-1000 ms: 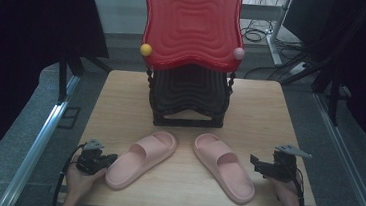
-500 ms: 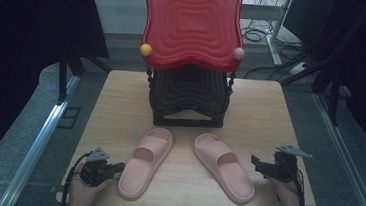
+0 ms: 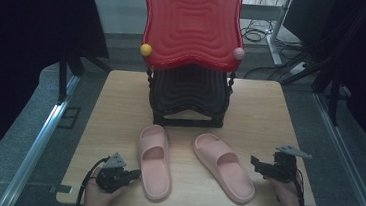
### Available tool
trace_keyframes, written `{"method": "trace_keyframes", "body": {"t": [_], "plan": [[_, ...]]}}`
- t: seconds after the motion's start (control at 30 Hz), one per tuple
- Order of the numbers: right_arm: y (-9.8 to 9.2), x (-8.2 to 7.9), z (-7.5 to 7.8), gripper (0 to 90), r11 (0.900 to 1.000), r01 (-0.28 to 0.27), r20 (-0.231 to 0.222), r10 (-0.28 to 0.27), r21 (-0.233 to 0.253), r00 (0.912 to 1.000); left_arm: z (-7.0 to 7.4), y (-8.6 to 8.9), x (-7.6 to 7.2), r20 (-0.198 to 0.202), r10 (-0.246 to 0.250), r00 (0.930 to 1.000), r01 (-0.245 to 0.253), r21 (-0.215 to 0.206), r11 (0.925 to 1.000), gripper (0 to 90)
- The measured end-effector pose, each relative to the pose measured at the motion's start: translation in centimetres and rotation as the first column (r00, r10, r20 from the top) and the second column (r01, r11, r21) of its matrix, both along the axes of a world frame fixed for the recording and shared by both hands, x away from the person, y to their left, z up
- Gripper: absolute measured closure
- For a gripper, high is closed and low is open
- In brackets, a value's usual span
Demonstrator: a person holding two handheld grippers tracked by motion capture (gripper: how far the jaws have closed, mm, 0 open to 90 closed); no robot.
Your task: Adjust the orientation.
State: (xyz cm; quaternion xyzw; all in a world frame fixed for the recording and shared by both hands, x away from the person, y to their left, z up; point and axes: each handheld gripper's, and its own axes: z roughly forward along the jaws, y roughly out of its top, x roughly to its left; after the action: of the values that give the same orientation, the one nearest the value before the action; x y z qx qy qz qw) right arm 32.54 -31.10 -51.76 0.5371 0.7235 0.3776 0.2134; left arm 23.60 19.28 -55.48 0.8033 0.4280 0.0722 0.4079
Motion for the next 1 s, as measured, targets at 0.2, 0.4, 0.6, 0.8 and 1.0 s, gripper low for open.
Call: {"method": "trace_keyframes", "body": {"t": [0.2,0.4,0.6,0.8,1.0], "plan": [[-0.2,0.0,0.1,3.4,1.0,0.004,0.001,-0.004,0.009,1.0,0.0,-1.7,0.5,0.006,-0.026,0.9996,0.026,-0.004,0.9996,89.7],[0.0,0.0,0.1,3.5,1.0,-0.002,-0.002,0.002,0.013,1.0,0.2,-2.1,0.6,0.017,-0.025,0.9995,0.026,-0.012,0.9996,88.6],[0.4,-0.2,0.5,3.5,0.999,-0.032,0.014,0.031,0.012,0.9994,3.7,0.1,0.9,0.174,0.119,0.9775,-0.109,-0.068,0.9917,68.9],[1.1,-0.4,1.2,3.5,0.996,-0.083,0.036,0.082,0.023,0.996,7.8,0.2,3.1,0.267,0.171,0.9483,-0.143,-0.122,0.9822,43.5],[2.2,-1.3,1.5,6.2,0.992,-0.125,0.053,0.124,0.026,0.9909,9.4,0.0,4.8,0.277,0.176,0.9447,-0.137,-0.154,0.9785,30.7]]}}
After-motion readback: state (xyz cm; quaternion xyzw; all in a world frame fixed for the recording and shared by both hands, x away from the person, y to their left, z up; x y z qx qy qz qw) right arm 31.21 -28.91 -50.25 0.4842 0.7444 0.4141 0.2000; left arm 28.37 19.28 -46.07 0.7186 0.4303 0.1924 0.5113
